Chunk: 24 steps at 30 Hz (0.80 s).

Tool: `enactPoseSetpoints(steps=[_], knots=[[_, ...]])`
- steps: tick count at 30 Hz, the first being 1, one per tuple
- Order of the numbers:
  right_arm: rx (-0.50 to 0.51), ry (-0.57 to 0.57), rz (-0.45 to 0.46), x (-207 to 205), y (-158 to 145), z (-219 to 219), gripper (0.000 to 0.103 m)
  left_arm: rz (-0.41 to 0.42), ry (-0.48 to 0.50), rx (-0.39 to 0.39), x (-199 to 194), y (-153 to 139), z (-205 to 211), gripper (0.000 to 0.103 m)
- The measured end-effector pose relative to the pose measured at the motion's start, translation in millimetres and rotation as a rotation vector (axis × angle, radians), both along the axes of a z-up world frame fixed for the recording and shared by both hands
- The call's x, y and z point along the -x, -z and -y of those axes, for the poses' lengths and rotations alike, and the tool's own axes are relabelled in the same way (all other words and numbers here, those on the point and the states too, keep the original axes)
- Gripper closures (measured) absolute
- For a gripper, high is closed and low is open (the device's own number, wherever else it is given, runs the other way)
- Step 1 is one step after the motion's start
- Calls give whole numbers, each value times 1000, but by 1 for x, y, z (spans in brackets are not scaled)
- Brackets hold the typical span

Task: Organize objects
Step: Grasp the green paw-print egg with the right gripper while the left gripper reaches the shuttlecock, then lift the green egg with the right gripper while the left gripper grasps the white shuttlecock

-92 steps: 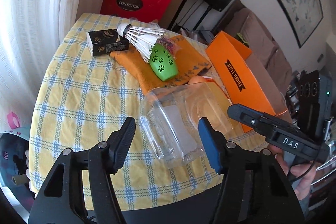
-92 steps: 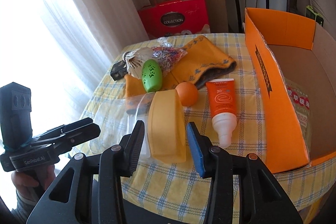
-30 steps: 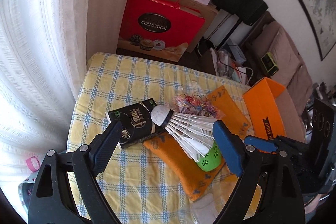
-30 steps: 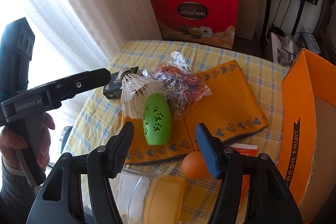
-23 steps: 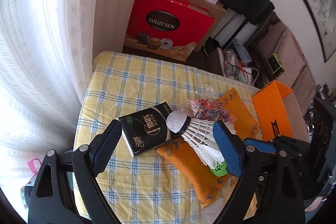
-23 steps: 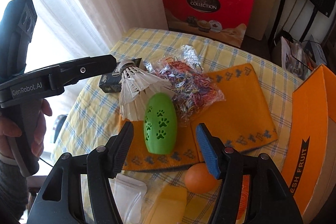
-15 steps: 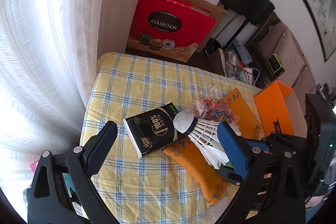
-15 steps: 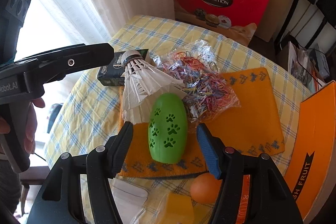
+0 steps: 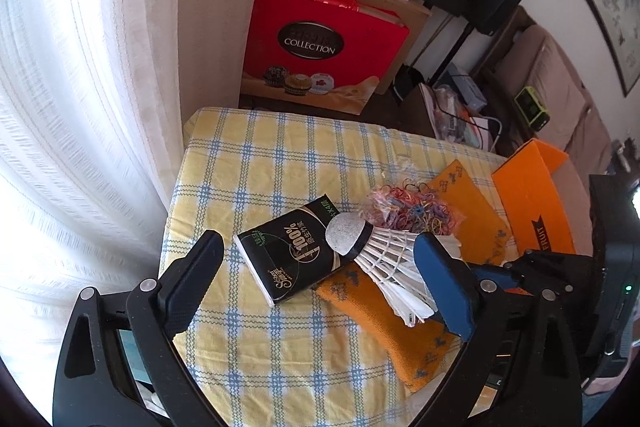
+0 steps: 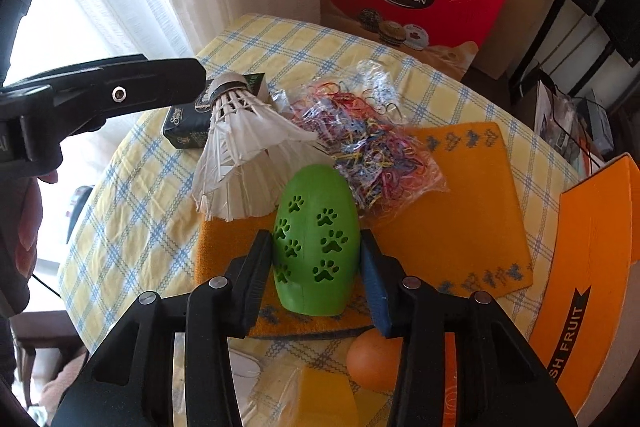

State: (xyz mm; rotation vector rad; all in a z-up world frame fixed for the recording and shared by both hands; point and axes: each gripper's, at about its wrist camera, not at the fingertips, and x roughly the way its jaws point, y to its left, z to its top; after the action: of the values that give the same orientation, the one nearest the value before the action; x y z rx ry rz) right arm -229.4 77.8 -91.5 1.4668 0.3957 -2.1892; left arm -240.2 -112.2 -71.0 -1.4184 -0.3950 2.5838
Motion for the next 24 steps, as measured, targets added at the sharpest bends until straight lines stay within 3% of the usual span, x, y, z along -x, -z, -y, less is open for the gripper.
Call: enactPoseSetpoints(steps=[5,10,19,21,23,24], knots=[[50,40,-15,-2,-15,-15,59,50,-14,-81,4,6,-6,8],[101,75,-36,-8,-31,-30,59,111,-28,-95,10,16,-19,18],[147,83,-58,-27,-44,-43,59,176,-140,-194,31,23,-19,18],[151,84,-62,-31,-46,-45,59,181,-149,-178,34,24,-22,19],[159,86,-66,-34,-48,-47,59,177,-155,-128,35,24,-27,28],[163,89,-68,-36,-49,-49,59,174,-159,-101,35,24,-29,38]])
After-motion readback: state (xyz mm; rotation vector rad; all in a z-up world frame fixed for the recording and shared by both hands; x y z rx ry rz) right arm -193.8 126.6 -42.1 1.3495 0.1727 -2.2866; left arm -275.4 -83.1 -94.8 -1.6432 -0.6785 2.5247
